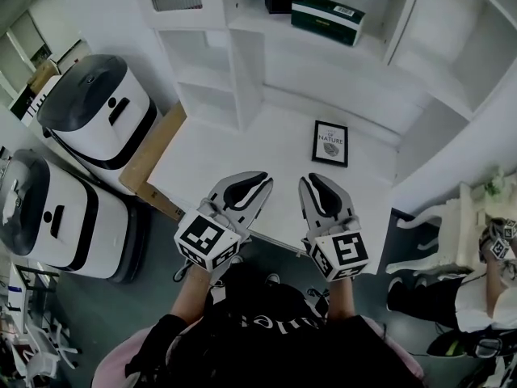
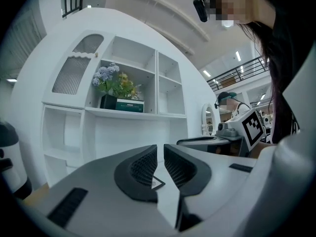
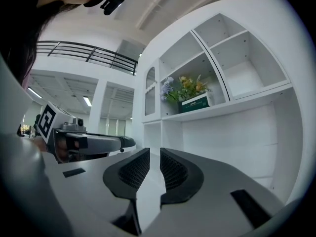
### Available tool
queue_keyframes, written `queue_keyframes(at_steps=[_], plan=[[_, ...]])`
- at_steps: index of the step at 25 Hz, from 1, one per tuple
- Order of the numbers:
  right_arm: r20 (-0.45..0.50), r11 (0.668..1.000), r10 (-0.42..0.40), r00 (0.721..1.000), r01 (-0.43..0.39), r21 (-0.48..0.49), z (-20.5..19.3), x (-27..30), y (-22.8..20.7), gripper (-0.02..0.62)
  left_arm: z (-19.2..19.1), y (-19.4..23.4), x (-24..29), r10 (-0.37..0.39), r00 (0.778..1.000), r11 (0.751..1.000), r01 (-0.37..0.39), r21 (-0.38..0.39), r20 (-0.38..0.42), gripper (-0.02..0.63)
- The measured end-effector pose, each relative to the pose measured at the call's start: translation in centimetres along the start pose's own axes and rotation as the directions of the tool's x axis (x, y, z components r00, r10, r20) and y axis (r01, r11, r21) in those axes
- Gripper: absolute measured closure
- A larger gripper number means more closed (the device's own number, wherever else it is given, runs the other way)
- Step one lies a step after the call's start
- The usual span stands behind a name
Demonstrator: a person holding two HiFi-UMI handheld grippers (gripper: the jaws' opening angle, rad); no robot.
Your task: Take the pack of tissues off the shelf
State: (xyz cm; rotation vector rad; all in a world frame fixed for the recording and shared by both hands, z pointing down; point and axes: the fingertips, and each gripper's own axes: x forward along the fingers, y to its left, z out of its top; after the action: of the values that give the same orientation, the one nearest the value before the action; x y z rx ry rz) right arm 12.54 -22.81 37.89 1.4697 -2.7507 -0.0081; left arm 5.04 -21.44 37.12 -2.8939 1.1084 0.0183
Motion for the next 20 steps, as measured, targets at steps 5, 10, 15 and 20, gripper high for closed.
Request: queue_keyframes(at_steps=[5,10,15,20], plan=[[0.014,1.0,-0.019,1.0,0.019,-0.013,1.0,1.5,-1.6,0.509,1.1,2.1,1.7,-0.01,1.0,1.0,0.009,0.024,0.017,0.561],[0.027,0.997,-0.063,0.998,0.063,-0.034,2.3,3.6,-3.6,0.509,2.3,4.5,4.2,-0.051,0.998,0.998,0.05,0.044,0.036,0.561],[0.043,0.993,-0.105,0.994,0.107,-0.044,3.8,6.2,-6.0,0.509,4.1,7.8,7.3,-0.099,0.993,0.992,0.094,0.08,0.06,0.561],[0.062,0.982,-0.166,0.984,0.171,-0.084,5.9,8.8,-8.6,0.508,6.4,10.5,10.4,-0.173,0.981,0.979,0.162,0.126,0.087,0.561]])
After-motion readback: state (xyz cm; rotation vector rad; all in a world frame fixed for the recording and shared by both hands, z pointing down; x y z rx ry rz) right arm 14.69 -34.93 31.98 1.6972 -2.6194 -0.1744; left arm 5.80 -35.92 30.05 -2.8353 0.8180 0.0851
